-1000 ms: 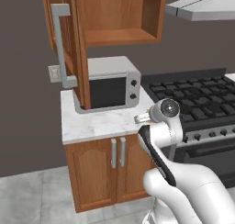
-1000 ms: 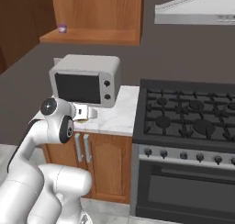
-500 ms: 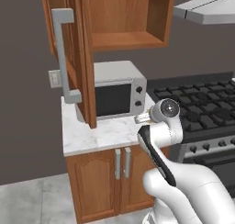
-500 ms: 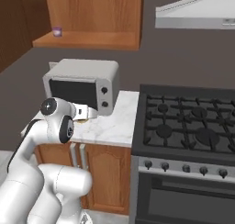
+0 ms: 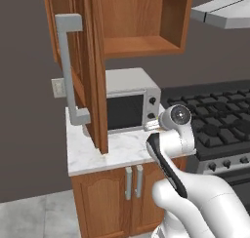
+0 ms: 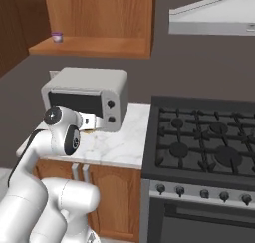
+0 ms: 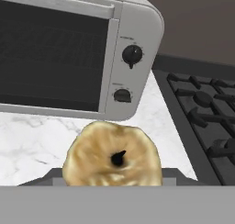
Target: Pick the candle and candle from the dining table and place them in the open cabinet. Close the cabinet after placing the objects.
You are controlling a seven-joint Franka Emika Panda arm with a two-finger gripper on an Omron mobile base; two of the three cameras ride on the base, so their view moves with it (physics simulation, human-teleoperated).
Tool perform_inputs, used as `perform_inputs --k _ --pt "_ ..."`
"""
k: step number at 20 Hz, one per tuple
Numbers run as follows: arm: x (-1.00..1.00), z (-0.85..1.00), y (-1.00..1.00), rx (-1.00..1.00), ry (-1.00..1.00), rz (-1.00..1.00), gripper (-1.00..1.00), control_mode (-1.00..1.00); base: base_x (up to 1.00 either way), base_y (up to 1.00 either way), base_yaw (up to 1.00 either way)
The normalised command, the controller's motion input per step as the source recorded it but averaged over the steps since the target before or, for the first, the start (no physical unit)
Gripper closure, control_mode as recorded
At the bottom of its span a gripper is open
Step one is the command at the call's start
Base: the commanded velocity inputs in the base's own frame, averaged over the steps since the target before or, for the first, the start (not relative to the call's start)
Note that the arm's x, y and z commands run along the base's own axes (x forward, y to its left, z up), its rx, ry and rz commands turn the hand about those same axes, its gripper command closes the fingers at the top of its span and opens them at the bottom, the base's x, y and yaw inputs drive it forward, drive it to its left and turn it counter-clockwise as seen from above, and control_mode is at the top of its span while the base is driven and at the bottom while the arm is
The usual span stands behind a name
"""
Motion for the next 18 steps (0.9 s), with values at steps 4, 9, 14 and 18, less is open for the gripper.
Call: perform_inputs --k 4,9,14,18 --pt "0.0 0.0 0.0 0.0 0.0 0.0 1.0 1.0 0.36 0.19 0.0" --pt "0.0 0.0 0.0 0.0 0.0 0.0 1.0 1.0 0.37 0.19 0.0" --pt "0.0 0.0 0.0 0.0 0.0 0.0 1.0 1.0 0.26 0.16 0.0" --pt "0.0 0.0 0.0 0.0 0.0 0.0 1.0 1.0 0.05 0.16 0.0"
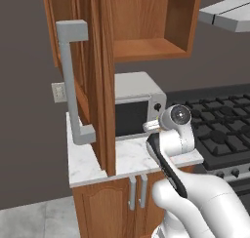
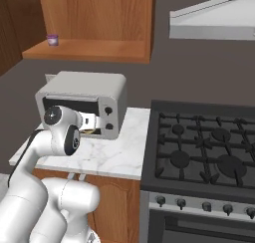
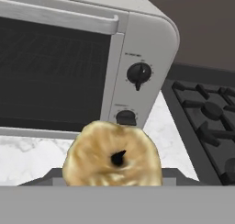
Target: Pick the candle and candle from the dining table and place them in the open cabinet. Close the cabinet after placing the objects.
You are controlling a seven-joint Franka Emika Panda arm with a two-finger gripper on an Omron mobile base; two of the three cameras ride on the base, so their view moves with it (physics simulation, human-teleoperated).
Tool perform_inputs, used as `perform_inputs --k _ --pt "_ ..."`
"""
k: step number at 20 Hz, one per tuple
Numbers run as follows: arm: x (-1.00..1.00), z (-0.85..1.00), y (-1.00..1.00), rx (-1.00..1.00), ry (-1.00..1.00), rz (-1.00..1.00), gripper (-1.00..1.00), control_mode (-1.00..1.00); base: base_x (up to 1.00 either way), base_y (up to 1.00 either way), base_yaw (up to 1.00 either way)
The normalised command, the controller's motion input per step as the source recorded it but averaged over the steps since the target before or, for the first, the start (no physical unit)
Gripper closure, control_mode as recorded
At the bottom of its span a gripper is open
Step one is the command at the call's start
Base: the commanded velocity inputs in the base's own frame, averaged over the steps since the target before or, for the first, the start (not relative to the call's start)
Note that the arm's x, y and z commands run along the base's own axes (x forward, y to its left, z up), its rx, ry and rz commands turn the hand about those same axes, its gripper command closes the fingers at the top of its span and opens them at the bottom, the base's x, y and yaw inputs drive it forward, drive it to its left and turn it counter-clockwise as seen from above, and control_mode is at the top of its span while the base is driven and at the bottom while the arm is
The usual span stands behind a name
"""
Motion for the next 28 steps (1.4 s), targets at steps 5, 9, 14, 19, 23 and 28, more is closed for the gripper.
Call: perform_inputs --k 5,9,14,19,23,28 --pt "0.0 0.0 0.0 0.0 0.0 0.0 1.0 1.0 0.02 0.14 0.02" --pt "-0.12 0.06 0.04 0.0 -0.04 0.06 1.0 -1.0 0.0 0.0 0.0" --pt "-0.23 0.29 0.0 0.0 -0.11 0.04 1.0 -1.0 0.0 0.0 0.0" --pt "-0.14 0.4 0.0 0.0 -0.11 0.02 1.0 -1.0 0.0 0.0 0.0" --pt "-0.02 0.34 0.0 0.02 -0.08 0.03 1.0 -1.0 0.0 0.0 0.0" --pt "0.01 0.32 0.0 0.07 -0.05 0.05 1.0 -1.0 0.0 0.0 0.0"
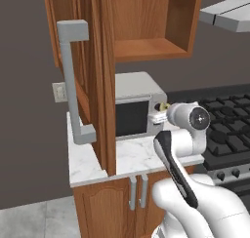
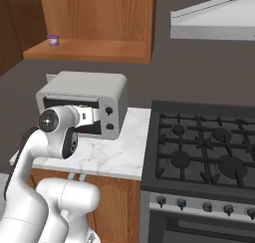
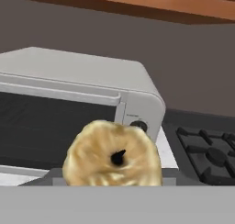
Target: Pick the candle and candle from the dining table and place them in the open cabinet. Close the cabinet after placing the objects.
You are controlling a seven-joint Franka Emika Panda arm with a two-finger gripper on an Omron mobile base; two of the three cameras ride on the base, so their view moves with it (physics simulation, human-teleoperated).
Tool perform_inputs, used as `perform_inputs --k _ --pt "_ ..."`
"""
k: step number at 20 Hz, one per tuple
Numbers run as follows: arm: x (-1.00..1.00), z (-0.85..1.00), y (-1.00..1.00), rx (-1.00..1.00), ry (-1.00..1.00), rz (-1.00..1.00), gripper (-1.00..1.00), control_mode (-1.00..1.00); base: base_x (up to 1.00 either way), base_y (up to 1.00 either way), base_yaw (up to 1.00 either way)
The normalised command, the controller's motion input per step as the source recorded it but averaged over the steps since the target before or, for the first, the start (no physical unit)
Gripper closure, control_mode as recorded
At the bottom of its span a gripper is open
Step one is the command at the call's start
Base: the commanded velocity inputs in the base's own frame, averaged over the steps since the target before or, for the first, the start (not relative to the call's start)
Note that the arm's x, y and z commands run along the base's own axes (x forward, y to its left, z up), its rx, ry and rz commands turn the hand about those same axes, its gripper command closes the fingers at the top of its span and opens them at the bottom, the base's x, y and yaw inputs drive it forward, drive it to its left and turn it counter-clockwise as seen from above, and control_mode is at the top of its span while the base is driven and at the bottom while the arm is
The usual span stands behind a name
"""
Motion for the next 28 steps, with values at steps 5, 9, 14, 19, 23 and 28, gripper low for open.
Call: perform_inputs --k 5,9,14,19,23,28 --pt "0.01 0.33 0.0 0.13 0.0 0.07 1.0 -1.0 0.0 0.0 0.0" --pt "0.03 0.39 0.0 0.14 0.02 0.06 1.0 -1.0 0.0 0.0 0.0" --pt "0.04 0.37 0.06 0.14 0.11 0.04 1.0 -1.0 0.0 0.0 0.0" --pt "0.0 0.17 0.19 0.13 0.1 0.03 1.0 -1.0 0.0 0.0 0.0" --pt "0.0 0.26 0.23 0.06 0.01 0.02 1.0 -1.0 0.0 0.0 0.0" --pt "0.0 0.32 0.31 0.0 0.0 0.0 1.0 -1.0 0.0 0.0 0.0"
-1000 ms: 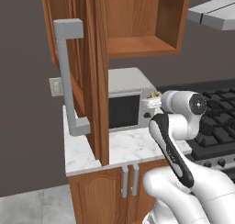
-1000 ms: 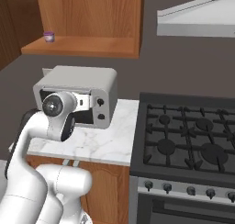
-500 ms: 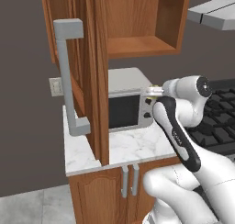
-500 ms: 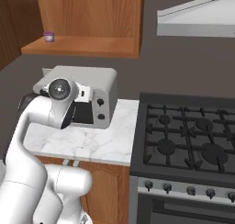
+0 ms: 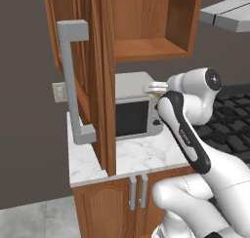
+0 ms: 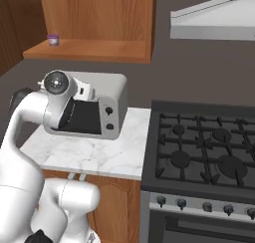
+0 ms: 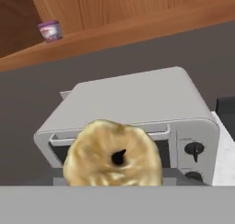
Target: Pick the candle and candle from the dining table and place them in the open cabinet. Close the cabinet after placing the objects.
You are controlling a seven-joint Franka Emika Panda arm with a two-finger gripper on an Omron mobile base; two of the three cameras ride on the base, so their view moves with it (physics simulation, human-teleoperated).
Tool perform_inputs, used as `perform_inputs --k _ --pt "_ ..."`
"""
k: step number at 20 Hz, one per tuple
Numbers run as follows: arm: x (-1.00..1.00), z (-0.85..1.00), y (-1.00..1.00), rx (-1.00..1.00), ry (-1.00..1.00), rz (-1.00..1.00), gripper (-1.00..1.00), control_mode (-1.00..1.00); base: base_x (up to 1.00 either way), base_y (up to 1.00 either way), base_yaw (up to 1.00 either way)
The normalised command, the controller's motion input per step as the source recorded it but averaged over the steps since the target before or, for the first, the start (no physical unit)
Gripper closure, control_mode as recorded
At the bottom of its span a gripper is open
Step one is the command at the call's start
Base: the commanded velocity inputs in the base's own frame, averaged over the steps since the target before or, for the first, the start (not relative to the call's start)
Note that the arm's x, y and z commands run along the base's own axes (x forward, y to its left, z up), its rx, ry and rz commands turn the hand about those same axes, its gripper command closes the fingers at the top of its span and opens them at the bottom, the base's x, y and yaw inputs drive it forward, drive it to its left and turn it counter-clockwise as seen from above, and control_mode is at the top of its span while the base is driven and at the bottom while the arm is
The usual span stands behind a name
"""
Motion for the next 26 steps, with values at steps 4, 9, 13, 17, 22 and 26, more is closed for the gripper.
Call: perform_inputs --k 4,9,13,17,22,26 --pt "0.01 0.41 0.3 -0.05 0.0 0.0 1.0 -1.0 0.0 0.0 0.0" --pt "0.09 0.48 0.11 -0.07 -0.02 0.07 1.0 -1.0 0.0 0.0 0.0" --pt "0.18 0.44 0.0 -0.01 0.0 0.15 1.0 -1.0 0.0 0.0 0.0" --pt "0.21 0.43 0.02 -0.08 -0.01 0.16 1.0 -1.0 0.0 0.0 0.0" --pt "0.21 0.34 0.09 -0.13 -0.01 0.13 1.0 -1.0 0.0 0.0 0.0" --pt "0.39 0.21 0.08 -0.16 0.0 0.1 1.0 -1.0 0.0 0.0 0.0"
